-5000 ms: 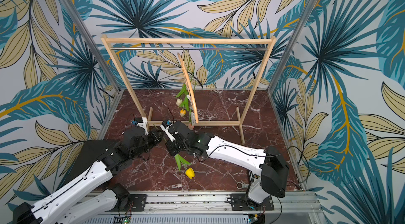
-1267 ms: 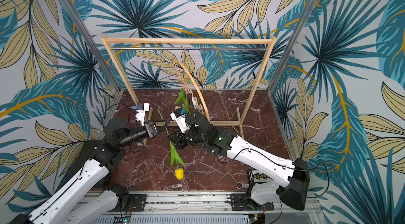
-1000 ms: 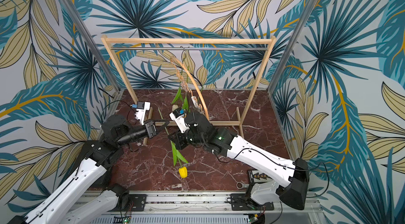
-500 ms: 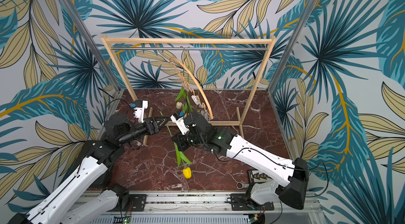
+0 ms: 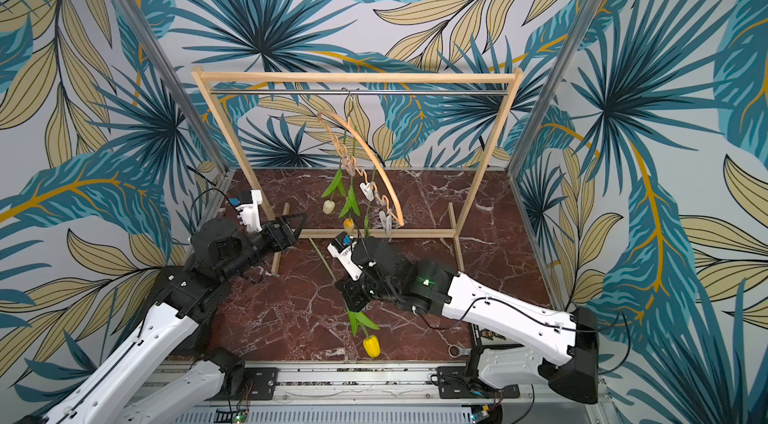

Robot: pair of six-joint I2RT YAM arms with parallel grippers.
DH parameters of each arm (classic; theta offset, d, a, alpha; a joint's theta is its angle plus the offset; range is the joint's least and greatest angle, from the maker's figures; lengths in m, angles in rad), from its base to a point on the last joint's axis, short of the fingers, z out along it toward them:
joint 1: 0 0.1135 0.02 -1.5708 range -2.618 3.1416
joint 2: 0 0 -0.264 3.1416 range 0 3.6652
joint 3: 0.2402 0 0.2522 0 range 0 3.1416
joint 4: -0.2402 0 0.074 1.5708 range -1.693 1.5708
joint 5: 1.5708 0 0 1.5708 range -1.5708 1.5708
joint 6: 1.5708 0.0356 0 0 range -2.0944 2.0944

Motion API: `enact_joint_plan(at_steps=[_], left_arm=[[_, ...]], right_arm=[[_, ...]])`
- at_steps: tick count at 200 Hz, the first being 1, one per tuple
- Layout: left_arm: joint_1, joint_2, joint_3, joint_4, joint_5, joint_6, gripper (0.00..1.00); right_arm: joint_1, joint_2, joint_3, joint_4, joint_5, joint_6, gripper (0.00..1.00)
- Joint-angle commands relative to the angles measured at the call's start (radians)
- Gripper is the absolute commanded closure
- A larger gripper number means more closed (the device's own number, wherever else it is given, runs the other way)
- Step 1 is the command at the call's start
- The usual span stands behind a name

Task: Dry the flowers on a clothes hanger
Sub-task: Pick up the flower at the center of the board, then open the clamp at the hanger.

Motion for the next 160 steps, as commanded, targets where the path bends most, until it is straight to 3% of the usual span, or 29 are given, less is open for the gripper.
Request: enact_joint_plan(at_steps=[1, 73, 160], left_arm=[[0.006, 0.007, 0.025, -0.021, -0.074, 0.004, 0.23], [0.004, 0.077, 0.032, 0.035, -0.027, -0.033, 0.24], [-0.010, 0.057, 0.018, 0.013, -0.016, -0.022, 0.29]], right_arm=[[0.010, -0.065, -0.016, -0.040, 0.092, -0.023, 1.00], [0.010, -0.184, 0.172, -0.129, 0.269, -0.107, 1.00], [-0.033, -0.180, 0.492, -0.238, 0.528, -0.181, 1.00]])
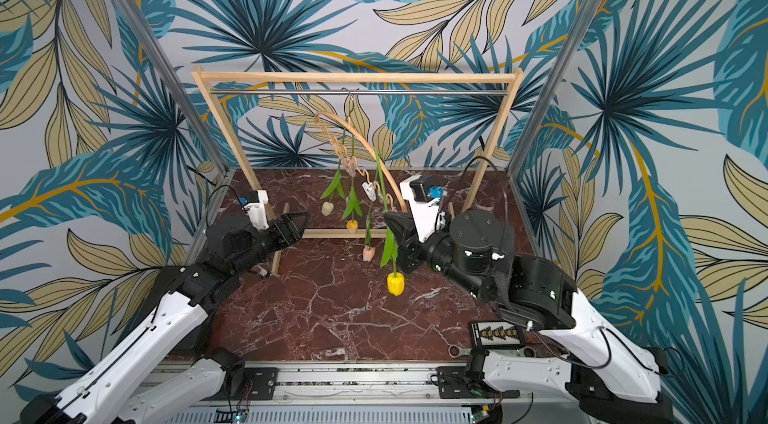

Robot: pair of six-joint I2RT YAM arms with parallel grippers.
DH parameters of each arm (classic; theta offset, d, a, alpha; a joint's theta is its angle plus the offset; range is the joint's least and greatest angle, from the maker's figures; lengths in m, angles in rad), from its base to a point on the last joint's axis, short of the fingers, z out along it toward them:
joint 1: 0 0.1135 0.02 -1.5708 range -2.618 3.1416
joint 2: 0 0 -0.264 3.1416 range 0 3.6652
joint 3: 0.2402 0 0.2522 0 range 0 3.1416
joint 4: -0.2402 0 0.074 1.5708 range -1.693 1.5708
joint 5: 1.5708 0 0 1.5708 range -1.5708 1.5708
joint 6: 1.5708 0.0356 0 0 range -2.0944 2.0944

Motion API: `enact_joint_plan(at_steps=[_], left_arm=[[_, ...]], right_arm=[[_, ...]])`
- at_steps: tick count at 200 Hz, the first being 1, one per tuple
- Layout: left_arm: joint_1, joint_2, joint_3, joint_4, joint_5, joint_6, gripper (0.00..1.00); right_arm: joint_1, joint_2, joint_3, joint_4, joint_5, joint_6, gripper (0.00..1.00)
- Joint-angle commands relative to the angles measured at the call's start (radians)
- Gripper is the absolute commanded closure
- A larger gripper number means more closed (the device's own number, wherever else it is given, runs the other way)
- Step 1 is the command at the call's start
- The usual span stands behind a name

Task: Dry the flowers on a clothes hanger
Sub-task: Open the clamp at the hanger.

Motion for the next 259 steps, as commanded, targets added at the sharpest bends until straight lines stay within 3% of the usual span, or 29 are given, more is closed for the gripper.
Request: enact_joint_plan(at_steps=[1, 59, 138, 201, 259], left_arm=[[-0.011, -0.017, 0.019, 0.010, 0.012, 0.013, 0.29], [-0.112, 0.051, 0.077, 0.048, 0.003, 0.092, 0.28], [-0.278, 0.236, 0.219, 0.181, 0.148, 0.278, 0.17], [-0.377, 0.329, 0.260, 0.245, 0.113, 0.334, 0.18], [-0.414, 0.373, 0.276, 0.295, 0.098, 0.331, 0.20]], right_arm=[[-0.018, 0.017, 0.060, -0.087, 0.103, -0.021, 1.00], [-0.112, -0.028, 0.059, -0.200, 0.175, 0.041, 1.00], [-0.394, -0.057, -0.132, -0.238, -0.142, 0.210, 1.00], [-0.507, -0.087, -0.338, -0.119, -0.348, 0.286, 1.00], [-0.549, -0.082, -0.410, -0.039, -0.506, 0.274, 1.00]])
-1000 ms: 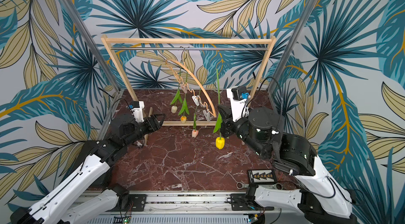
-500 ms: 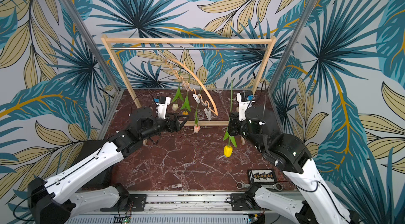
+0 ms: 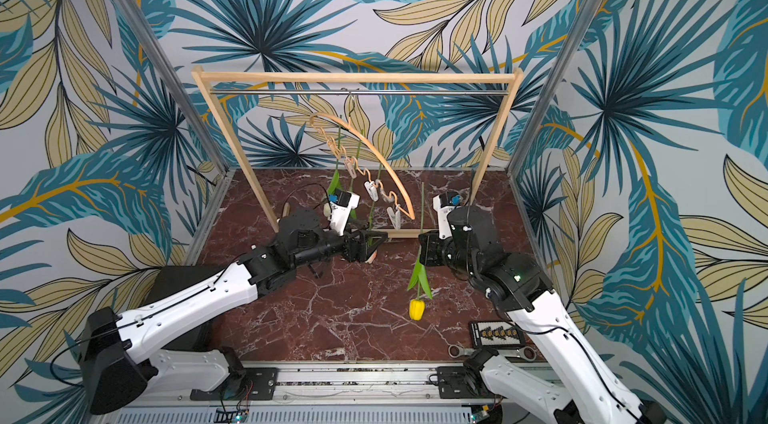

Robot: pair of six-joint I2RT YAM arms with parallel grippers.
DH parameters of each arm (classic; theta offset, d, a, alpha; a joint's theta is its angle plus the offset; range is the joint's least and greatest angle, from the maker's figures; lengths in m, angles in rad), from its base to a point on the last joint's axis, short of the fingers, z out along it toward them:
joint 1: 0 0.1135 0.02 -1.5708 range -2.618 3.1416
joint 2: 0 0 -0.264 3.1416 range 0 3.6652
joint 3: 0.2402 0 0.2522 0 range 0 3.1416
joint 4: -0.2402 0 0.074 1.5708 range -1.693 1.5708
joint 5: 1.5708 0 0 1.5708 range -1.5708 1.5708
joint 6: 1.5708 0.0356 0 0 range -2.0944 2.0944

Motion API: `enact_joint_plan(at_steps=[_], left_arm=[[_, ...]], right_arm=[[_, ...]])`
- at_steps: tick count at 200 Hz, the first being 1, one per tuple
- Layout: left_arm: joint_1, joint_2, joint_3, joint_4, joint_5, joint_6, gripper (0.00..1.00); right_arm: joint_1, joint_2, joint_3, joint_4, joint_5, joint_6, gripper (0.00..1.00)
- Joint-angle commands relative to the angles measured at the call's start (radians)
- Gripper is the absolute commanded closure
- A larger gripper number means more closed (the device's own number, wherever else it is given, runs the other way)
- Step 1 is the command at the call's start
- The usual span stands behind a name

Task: Dry the flowers on a clothes hanger
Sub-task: Open the clamp at the hanger.

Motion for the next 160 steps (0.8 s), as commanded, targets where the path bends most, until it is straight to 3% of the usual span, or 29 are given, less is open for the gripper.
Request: enact_joint_plan(at_steps=[1, 160], left_arm=[[-0.005, 0.004, 0.074, 0.066, -0.009, 0.009, 0.20], [-0.009, 0.031, 0.073, 0.087, -0.032, 0.004, 0.21]], right_arm=[[-0.014, -0.009, -0.029, 0.064, -0.096, 0.004, 1.00], [-0.015, -0.005, -0.089, 0.164, -0.266, -0.064, 1.00]])
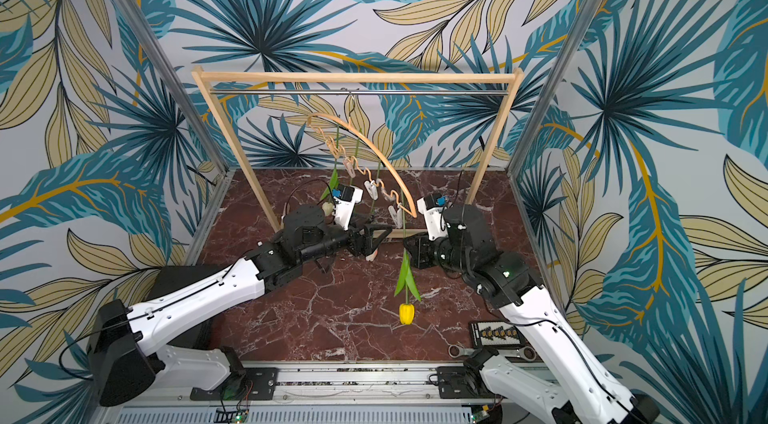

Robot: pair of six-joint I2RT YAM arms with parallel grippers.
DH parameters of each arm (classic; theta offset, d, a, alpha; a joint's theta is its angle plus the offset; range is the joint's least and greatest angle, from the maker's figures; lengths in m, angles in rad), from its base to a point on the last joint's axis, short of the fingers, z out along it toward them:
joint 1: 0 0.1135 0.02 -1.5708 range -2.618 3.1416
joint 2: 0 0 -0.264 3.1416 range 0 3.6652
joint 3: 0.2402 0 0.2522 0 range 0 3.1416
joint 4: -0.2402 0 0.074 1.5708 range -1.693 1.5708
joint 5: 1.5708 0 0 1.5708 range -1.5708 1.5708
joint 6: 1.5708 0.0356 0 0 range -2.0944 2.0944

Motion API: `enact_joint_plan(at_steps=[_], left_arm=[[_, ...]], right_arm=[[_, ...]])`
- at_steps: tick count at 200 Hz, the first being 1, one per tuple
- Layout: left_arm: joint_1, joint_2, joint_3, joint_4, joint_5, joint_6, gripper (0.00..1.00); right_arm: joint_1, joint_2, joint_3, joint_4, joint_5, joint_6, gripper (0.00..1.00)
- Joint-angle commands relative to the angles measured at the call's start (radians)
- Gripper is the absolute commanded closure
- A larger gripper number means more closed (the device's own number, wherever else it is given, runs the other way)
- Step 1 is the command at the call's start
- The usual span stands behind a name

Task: Dry the flowers on a clothes hanger
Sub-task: Open the clamp at the hanger.

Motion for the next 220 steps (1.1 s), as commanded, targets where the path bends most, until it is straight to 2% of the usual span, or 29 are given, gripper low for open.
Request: enact_joint_plan(at_steps=[1, 96, 169, 220], left_arm=[[-0.003, -0.014, 0.042, 0.027, -0.012, 0.004, 0.21], [-0.004, -0.012, 0.075, 0.008, 0.029, 0.015, 0.22], [-0.004, 0.018, 0.112, -0.012, -0.001, 0.081, 0.25], [-0.004, 0.029, 0.115, -0.021, 0.002, 0.088, 0.33]], right_arm=[[-0.003, -0.018, -0.023, 0.049, -0.052, -0.015, 1.00], [-0.002, -0.027, -0.040, 0.053, -0.078, -0.021, 1.00], [-0.002, -0.032, -0.047, 0.046, -0.085, -0.023, 1.00], [-0.002, -0.029, -0.047, 0.051, -0.090, -0.024, 1.00]])
